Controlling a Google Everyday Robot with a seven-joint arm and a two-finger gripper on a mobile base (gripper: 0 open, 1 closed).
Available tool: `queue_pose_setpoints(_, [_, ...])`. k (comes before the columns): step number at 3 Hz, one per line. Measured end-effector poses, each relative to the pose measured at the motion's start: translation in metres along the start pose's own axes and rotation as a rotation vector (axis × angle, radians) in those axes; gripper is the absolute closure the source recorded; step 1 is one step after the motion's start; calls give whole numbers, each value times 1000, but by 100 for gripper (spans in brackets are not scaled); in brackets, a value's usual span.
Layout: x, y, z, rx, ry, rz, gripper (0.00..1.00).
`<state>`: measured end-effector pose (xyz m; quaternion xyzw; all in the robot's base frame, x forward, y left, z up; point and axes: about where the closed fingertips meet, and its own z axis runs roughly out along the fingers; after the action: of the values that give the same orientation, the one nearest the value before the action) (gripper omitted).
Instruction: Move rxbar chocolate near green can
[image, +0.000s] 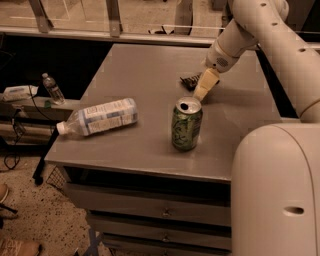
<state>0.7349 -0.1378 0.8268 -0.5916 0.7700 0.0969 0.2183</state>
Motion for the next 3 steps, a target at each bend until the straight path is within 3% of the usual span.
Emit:
queue_pose_setpoints(1, [2,-1,6,-27,11,-3,0])
queue_pose_setpoints(3, [7,-5,4,-39,16,4,41])
